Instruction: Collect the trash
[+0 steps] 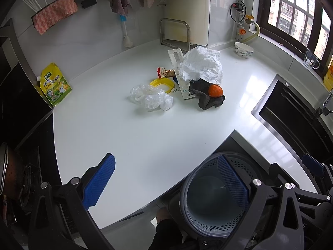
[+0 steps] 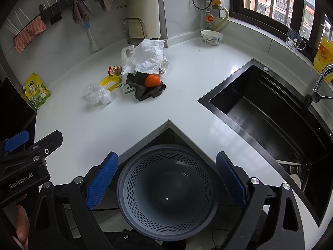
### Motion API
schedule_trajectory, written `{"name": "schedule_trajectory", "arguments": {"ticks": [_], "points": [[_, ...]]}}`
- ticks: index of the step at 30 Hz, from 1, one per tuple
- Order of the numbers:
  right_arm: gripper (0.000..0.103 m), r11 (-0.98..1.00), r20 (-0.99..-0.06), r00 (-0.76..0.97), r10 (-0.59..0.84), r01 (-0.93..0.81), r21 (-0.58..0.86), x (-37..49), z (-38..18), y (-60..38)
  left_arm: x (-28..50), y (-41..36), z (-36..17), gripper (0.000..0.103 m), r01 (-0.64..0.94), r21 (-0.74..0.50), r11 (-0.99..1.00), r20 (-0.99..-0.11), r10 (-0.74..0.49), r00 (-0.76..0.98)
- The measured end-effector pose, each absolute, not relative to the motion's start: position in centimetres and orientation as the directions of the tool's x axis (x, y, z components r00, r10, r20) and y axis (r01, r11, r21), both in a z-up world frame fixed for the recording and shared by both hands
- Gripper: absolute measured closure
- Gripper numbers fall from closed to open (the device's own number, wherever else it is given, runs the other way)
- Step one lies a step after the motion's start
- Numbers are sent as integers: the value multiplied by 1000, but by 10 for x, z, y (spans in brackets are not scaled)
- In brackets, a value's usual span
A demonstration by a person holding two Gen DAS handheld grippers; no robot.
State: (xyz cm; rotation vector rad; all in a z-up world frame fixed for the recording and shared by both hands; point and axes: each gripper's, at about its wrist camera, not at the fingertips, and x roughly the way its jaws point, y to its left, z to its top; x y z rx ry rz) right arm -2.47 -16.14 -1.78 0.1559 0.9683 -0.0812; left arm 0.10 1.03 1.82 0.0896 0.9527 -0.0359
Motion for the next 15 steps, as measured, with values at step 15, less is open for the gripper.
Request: {"name": "schedule_trajectory", "arguments": {"ticks": [15], "points": [[12,985,-822,570,4,139,101,-26,-16,-163,0,5,10,6,74,67,995,-816,12,579]]}}
